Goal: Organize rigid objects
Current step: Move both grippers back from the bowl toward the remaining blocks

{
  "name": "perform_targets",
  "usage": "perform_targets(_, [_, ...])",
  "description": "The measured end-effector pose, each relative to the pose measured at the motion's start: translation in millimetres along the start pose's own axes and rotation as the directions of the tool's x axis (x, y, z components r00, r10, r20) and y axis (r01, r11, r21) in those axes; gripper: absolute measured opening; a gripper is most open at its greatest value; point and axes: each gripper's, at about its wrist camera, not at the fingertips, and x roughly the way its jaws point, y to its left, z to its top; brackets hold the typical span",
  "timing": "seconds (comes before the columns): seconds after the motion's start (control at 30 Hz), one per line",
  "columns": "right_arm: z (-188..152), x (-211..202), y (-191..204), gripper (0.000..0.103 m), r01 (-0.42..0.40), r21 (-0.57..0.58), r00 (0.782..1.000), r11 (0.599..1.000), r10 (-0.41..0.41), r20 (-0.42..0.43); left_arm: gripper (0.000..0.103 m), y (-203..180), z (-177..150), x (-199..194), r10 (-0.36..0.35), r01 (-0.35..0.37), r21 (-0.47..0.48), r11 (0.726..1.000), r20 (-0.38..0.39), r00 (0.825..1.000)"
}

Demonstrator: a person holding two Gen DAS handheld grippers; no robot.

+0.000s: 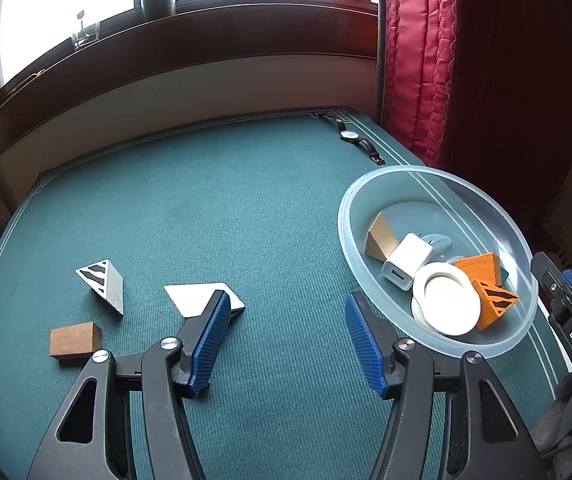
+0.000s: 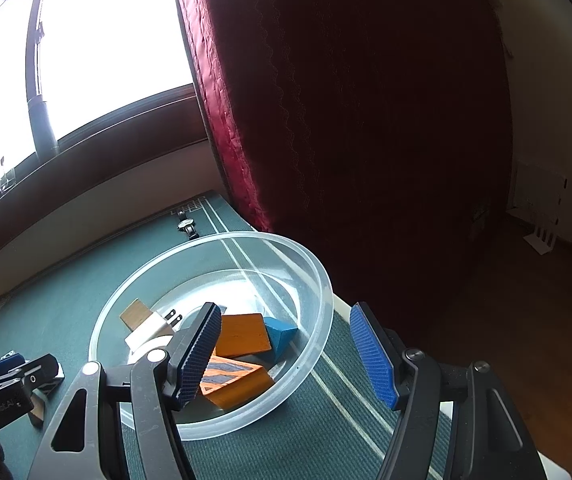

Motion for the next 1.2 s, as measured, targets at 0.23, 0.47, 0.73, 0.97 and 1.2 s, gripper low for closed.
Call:
perform_targets(0.23, [-1.1, -8.9, 18.0, 0.071, -0.085, -0.053, 0.996, 0.995, 0.083, -0.037, 0.061, 12.4, -7.1, -8.2, 0.019, -0.019, -0.017, 1.0, 0.003, 1.0])
perform_targets(0.47, [-12.7, -18.1, 43.5, 0.079, -0.213, -0.073, 0.972, 0.974, 0.204, -0.114, 0.061, 29.1, -15.2, -14.3, 0.034, -0.034, -0.053, 0.998, -0.002, 0.999])
perform_targets(0.73, [-38.1, -39.4, 80.7, 0.08, -0.353, -0.138, 0.927, 0.925, 0.326, -0.187, 0.061, 61.0, -24.3, -17.0, 0.08, -0.081, -0.121, 0.989, -0.013, 0.997])
perform_targets(0.97, [-58.1, -48.8, 99.4, 0.08, -0.418, -0.191, 0.897, 0.888, 0.371, -0.239, 0.061, 95.8, -31.8, -21.0, 0.133, -0.135, -0.19, 0.972, -0.022, 0.991])
perform_targets(1.2, [-64.1, -46.7, 106.0, 0.081, -0.448, -0.199, 0.879, 0.871, 0.389, -0.278, 0.061, 129.8, -42.2, -22.6, 0.187, -0.191, -0.244, 0.951, -0.04, 0.982])
